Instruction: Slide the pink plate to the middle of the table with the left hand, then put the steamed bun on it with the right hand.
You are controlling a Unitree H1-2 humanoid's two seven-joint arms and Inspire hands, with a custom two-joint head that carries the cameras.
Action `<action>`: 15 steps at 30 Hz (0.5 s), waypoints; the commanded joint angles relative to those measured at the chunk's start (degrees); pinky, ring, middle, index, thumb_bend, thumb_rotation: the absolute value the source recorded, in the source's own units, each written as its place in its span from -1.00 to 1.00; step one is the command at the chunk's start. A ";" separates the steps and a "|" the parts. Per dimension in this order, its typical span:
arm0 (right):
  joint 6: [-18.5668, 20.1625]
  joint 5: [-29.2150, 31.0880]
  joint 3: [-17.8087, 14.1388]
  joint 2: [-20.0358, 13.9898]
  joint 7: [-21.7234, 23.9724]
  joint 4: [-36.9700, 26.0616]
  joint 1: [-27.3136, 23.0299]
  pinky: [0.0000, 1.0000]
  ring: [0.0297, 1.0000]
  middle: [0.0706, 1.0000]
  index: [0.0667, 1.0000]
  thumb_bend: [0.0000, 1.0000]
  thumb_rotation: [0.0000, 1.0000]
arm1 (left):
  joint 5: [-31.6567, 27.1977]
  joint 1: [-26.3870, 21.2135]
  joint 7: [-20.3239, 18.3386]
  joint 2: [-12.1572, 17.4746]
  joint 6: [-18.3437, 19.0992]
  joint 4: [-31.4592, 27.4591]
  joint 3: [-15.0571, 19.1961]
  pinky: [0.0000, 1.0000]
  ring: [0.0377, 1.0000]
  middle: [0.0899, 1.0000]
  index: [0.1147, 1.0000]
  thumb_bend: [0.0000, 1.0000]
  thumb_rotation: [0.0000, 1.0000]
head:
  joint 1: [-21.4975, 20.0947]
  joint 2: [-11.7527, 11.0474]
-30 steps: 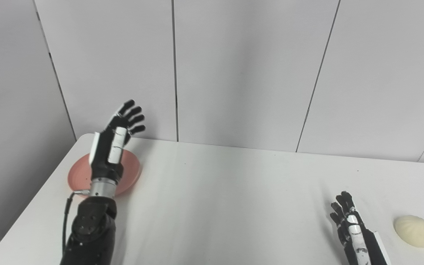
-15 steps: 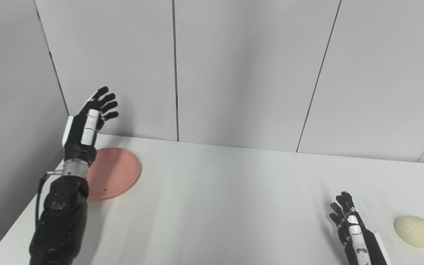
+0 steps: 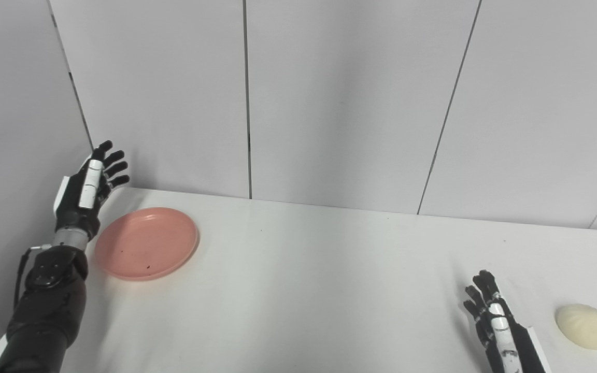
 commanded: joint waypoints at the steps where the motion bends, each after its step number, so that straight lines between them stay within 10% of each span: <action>1: -1.60 0.20 0.14 0.89 0.12 3.09 2.11 0.94 0.92 0.94 0.93 0.31 0.75 | -0.07 -4.53 -0.16 2.39 -2.37 1.58 0.55 0.53 0.66 0.68 0.74 0.73 0.78 | 0.08 0.05; 15: -1.02 0.31 0.06 1.05 -0.09 3.08 2.21 0.94 0.91 0.93 0.91 0.28 0.73 | 0.03 -6.33 0.89 5.00 -2.37 11.57 2.00 0.55 0.68 0.71 0.76 0.63 0.74 | -0.04 -0.29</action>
